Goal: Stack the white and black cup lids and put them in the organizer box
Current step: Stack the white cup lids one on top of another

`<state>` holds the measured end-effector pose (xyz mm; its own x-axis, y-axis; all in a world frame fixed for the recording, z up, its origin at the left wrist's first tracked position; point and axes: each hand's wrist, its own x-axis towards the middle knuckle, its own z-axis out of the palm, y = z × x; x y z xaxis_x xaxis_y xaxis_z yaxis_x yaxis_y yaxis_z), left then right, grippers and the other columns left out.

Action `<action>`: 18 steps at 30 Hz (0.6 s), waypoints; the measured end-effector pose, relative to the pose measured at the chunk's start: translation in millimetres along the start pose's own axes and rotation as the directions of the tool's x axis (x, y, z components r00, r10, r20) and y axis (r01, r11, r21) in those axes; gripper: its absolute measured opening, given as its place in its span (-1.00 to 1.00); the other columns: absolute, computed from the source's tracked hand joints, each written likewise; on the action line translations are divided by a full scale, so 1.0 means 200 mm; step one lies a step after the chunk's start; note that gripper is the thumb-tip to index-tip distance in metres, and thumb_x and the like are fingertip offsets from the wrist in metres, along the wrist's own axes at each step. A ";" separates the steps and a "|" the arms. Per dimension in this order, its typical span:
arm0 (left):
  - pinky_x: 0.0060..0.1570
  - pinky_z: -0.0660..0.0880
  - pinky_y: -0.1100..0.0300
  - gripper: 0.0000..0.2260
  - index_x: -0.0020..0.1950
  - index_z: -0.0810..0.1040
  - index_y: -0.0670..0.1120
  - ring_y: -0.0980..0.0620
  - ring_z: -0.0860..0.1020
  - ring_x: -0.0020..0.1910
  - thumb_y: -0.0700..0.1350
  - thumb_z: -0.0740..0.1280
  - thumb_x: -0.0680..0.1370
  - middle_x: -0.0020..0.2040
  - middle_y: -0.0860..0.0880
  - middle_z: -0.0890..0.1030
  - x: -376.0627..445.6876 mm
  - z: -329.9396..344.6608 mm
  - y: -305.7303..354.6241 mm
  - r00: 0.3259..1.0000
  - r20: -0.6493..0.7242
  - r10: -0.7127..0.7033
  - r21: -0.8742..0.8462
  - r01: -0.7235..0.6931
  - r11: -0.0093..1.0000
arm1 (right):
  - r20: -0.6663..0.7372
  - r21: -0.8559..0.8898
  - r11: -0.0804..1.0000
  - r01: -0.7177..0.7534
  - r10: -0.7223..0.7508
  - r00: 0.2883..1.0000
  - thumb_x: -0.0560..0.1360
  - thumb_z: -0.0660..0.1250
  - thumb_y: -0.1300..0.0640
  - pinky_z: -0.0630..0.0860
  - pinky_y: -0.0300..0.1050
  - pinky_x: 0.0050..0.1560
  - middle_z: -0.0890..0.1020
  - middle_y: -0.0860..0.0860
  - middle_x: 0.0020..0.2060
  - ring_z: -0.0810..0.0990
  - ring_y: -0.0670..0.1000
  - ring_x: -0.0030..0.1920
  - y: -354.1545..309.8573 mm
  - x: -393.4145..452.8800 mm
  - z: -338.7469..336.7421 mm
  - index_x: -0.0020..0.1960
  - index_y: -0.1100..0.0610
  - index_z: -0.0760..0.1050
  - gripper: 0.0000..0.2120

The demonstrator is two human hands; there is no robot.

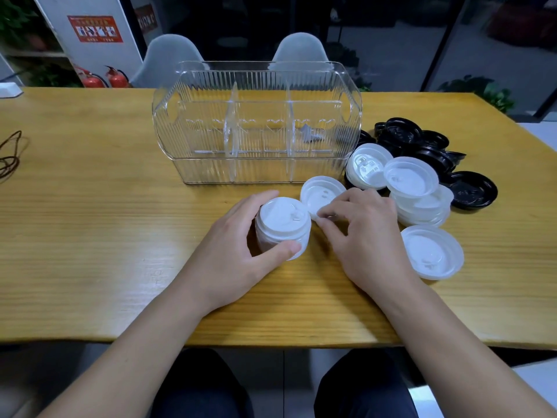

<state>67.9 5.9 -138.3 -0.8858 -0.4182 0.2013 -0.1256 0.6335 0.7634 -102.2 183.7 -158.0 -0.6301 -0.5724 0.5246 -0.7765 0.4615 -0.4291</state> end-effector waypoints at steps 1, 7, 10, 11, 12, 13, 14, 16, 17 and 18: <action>0.55 0.46 0.17 -0.29 0.67 0.44 0.24 0.32 0.48 0.52 0.28 0.58 0.56 0.49 0.35 0.56 0.00 0.00 0.00 1.000 0.003 -0.001 0.000 0.001 1.000 | 0.000 -0.017 1.000 0.007 -0.007 1.000 0.59 0.59 0.10 0.27 0.03 0.16 0.65 -0.09 -0.08 0.56 0.09 0.00 0.00 0.00 0.00 0.02 0.01 0.78 -0.98; 0.55 0.48 0.11 -0.31 0.66 0.46 0.23 0.28 0.50 0.52 0.27 0.59 0.56 0.48 0.33 0.58 0.00 0.00 0.00 1.000 0.013 0.005 -0.002 -0.005 1.000 | 0.030 -0.081 0.997 -0.003 0.005 1.000 0.60 0.57 0.12 0.34 0.13 0.17 0.65 -0.05 -0.10 0.57 0.15 -0.01 -0.03 0.00 -0.01 -0.03 0.05 0.72 -0.94; 0.56 0.48 0.12 -0.29 0.66 0.47 0.22 0.29 0.50 0.53 0.27 0.60 0.55 0.49 0.33 0.58 0.00 0.00 0.00 1.000 0.013 0.013 0.006 -0.013 1.000 | 0.025 -0.073 0.997 -0.023 0.025 0.999 0.58 0.58 0.14 0.25 0.03 0.12 0.64 -0.07 -0.12 0.56 0.14 -0.03 -0.04 0.01 -0.02 -0.07 0.04 0.65 -0.88; 0.56 0.47 0.14 -0.29 0.67 0.47 0.22 0.30 0.50 0.53 0.27 0.60 0.55 0.49 0.34 0.58 0.00 0.00 0.00 1.000 0.014 0.014 0.009 -0.014 1.000 | 0.026 -0.057 0.998 -0.029 0.030 0.999 0.57 0.59 0.14 0.23 0.01 0.11 0.64 -0.08 -0.13 0.56 0.13 -0.04 -0.05 0.01 -0.02 -0.07 0.04 0.63 -0.86; 0.55 0.47 0.17 -0.29 0.67 0.47 0.22 0.32 0.50 0.52 0.27 0.60 0.55 0.49 0.34 0.58 0.00 0.00 0.01 1.000 0.014 0.015 0.010 -0.015 1.000 | 0.031 -0.033 0.999 -0.033 0.034 0.999 0.57 0.60 0.13 0.23 0.01 0.11 0.64 -0.09 -0.12 0.55 0.11 -0.03 -0.05 0.01 -0.02 -0.06 0.02 0.62 -0.85; 0.55 0.46 0.19 -0.28 0.67 0.47 0.22 0.33 0.50 0.52 0.27 0.61 0.55 0.49 0.35 0.58 0.00 0.00 0.01 1.000 0.016 0.016 0.010 -0.016 1.000 | 0.037 -0.007 0.999 -0.035 0.036 0.999 0.57 0.60 0.11 0.23 0.00 0.11 0.64 -0.10 -0.12 0.54 0.09 -0.03 -0.05 0.00 -0.03 -0.06 0.01 0.62 -0.84; 0.54 0.46 0.20 -0.28 0.67 0.47 0.22 0.33 0.50 0.52 0.26 0.61 0.55 0.49 0.35 0.58 0.00 0.00 0.01 1.000 0.016 0.018 0.010 -0.018 1.000 | 0.039 0.016 0.999 -0.037 0.037 0.999 0.57 0.61 0.09 0.23 -0.01 0.12 0.64 -0.11 -0.12 0.54 0.07 -0.04 -0.04 0.00 -0.03 -0.06 0.00 0.62 -0.83; 0.52 0.46 0.24 -0.29 0.66 0.48 0.22 0.32 0.50 0.51 0.26 0.61 0.54 0.48 0.35 0.58 -0.01 0.00 0.01 1.000 0.015 0.021 0.011 -0.021 1.000 | 0.031 0.050 0.998 -0.048 0.046 0.998 0.55 0.63 0.04 0.24 -0.01 0.13 0.62 -0.14 -0.13 0.52 0.02 -0.07 -0.03 0.00 -0.03 -0.08 -0.01 0.62 -0.82; 0.50 0.45 0.27 -0.29 0.65 0.48 0.22 0.32 0.51 0.51 0.26 0.61 0.54 0.47 0.35 0.59 -0.01 -0.01 0.01 1.000 0.015 0.021 0.014 -0.021 1.000 | 0.021 0.071 0.996 -0.056 0.054 0.998 0.55 0.64 0.02 0.27 0.00 0.14 0.62 -0.15 -0.13 0.51 0.01 -0.08 -0.03 0.00 -0.03 -0.09 -0.01 0.63 -0.81; 0.48 0.45 0.31 -0.30 0.65 0.49 0.23 0.33 0.51 0.50 0.27 0.61 0.54 0.46 0.36 0.59 -0.01 -0.01 0.01 1.000 0.014 0.021 0.017 -0.021 1.000 | 0.011 0.096 0.993 -0.064 0.064 0.998 0.55 0.64 0.00 0.30 0.01 0.15 0.62 -0.16 -0.14 0.52 0.00 -0.08 -0.02 0.00 -0.03 -0.09 -0.02 0.63 -0.80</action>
<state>69.2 7.3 -135.7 -0.8944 -0.3957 0.2085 -0.1144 0.6531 0.7486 -98.9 186.2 -151.4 -0.6781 -0.5490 0.4885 -0.7305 0.4303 -0.5304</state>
